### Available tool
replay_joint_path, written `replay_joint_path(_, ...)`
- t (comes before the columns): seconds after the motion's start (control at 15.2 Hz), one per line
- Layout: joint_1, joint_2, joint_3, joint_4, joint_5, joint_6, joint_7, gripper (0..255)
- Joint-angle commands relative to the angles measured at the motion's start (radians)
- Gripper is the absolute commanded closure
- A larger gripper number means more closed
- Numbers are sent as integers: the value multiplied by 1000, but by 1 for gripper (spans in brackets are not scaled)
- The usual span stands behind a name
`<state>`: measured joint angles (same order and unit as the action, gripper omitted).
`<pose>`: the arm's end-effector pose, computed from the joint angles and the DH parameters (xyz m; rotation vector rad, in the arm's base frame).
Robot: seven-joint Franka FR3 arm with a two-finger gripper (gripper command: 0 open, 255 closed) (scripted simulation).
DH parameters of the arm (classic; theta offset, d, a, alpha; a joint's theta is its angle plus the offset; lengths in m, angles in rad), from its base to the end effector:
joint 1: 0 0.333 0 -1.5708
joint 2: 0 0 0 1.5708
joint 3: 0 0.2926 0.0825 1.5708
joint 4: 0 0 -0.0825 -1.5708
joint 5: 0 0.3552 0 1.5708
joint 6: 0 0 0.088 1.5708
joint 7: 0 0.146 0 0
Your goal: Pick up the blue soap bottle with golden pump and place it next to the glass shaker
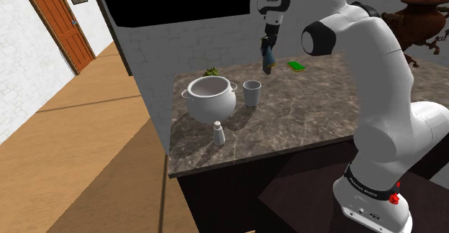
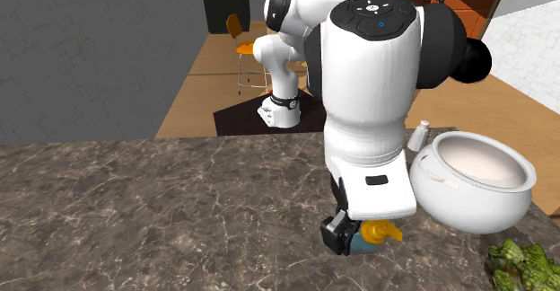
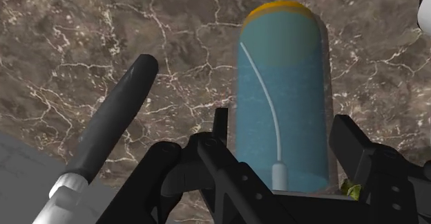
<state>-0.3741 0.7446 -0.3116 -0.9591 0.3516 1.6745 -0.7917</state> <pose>0.6139 -0.3523 0.3927 -3.0224 -0.2235 -0.1363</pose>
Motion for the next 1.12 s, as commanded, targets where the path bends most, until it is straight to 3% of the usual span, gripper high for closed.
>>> replay_joint_path(0.0, 54, -117, -14, -195, -16, 77, -3, 255)
replay_joint_path(0.46, 208, -419, -24, -657, -89, 259, 67, 255)
replay_joint_path(1.06, 337, -719, 20, -1048, -189, 393, 240, 255)
